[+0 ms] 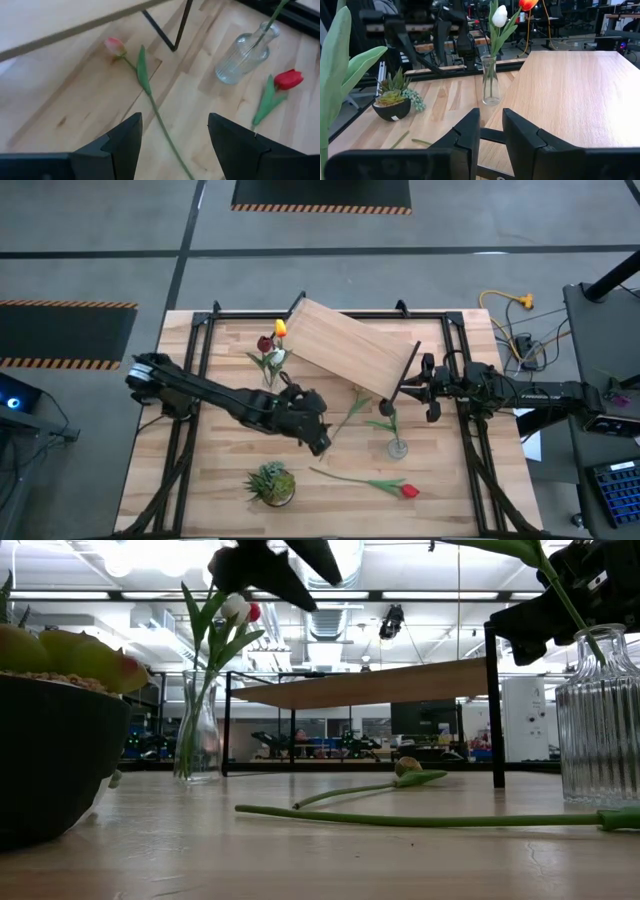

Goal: Pick and place flowers into a vace then onto a shelf
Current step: Put the pink tulip into the left transparent vase

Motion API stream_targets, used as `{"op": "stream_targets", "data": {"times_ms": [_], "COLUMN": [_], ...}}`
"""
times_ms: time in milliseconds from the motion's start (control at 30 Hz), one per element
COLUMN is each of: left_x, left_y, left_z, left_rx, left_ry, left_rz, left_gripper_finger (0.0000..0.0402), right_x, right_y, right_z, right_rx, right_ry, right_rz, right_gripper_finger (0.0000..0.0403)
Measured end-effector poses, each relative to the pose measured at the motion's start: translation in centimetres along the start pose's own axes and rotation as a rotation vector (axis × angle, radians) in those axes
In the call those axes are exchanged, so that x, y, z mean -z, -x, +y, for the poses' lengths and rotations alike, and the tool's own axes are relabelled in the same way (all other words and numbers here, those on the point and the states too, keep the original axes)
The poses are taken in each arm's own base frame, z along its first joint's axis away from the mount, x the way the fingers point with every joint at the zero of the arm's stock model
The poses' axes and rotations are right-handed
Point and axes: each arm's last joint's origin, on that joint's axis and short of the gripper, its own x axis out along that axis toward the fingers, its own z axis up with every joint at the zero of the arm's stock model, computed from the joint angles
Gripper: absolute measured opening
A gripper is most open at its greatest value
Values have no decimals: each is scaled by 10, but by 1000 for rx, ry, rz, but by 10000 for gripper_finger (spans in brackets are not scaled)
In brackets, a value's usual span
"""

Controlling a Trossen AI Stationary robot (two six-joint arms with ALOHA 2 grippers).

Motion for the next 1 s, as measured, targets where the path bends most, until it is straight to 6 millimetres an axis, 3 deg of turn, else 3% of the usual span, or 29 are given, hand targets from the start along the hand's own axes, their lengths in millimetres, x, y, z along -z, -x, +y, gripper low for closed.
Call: {"op": "stream_targets", "data": {"times_ms": [567, 1000], "left_x": [34, 38], "left_y": [-73, -116], "left_z": [-13, -3], "left_rx": [-99, -146], "left_ry": [-40, 33], "left_rz": [76, 64], "left_gripper_finger": [210, 210], "right_x": [2, 2], "right_y": [0, 0], "right_z": [0, 0], "right_rx": [3, 3], "right_ry": [15, 21], "right_rz": [19, 22], "right_gripper_finger": [64, 59]}}
